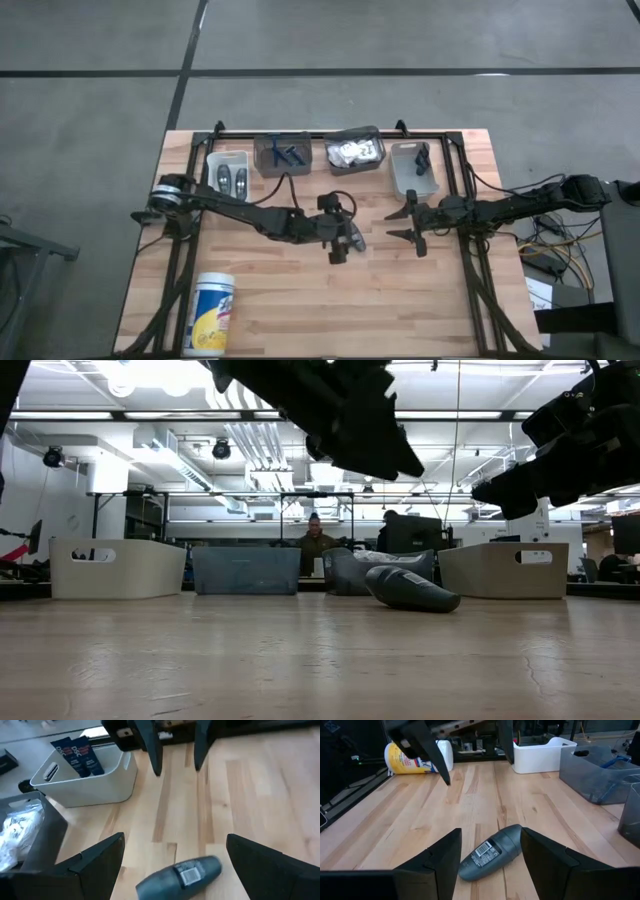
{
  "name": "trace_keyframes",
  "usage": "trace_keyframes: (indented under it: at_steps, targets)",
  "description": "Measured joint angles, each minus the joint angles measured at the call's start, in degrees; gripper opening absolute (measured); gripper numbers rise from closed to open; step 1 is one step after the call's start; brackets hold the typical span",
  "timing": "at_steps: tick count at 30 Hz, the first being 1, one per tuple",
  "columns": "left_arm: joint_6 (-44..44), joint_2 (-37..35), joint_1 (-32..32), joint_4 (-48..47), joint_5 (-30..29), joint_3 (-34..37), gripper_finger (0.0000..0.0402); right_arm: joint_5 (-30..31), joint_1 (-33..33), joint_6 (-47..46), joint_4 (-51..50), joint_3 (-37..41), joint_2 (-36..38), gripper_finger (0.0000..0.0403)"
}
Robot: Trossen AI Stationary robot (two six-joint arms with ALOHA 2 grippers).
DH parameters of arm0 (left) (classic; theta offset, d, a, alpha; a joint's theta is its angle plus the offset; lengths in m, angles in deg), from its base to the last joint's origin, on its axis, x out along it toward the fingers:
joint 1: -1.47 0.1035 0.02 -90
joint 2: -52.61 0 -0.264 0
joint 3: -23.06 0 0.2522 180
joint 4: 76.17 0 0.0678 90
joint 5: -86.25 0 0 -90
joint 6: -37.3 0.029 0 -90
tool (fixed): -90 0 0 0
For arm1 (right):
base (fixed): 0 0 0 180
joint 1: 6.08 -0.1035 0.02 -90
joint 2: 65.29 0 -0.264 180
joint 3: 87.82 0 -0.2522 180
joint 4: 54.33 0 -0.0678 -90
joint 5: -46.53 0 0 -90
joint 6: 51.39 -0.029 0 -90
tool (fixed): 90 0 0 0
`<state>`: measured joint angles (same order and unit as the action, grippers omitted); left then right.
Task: Pick & Place Travel size toiletries
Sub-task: Put the black deodorant into the white bin
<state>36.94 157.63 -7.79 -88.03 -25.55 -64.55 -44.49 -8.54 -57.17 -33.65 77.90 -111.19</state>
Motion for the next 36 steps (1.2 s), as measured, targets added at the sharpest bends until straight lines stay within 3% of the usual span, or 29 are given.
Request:
trace_keyframes:
  at_steps: [16,24,36]
  targets:
    - [3.21,2.42,0.0,-0.06,1.64,-0.2,0.0353,-0.02,-0.01,-0.02,-0.9,-0.02,0.02,0.017]
    - [7.44,2.44,0.02,-0.76,5.47,-0.22,0.0353,-0.02,0.01,-0.07,-1.22,-0.02,0.02,0.0145]
    - [2.14,2.44,1.36,-6.12,7.28,-0.11,0.0353,-0.01,0.01,0.2,-1.18,-0.02,0.02,0.0105]
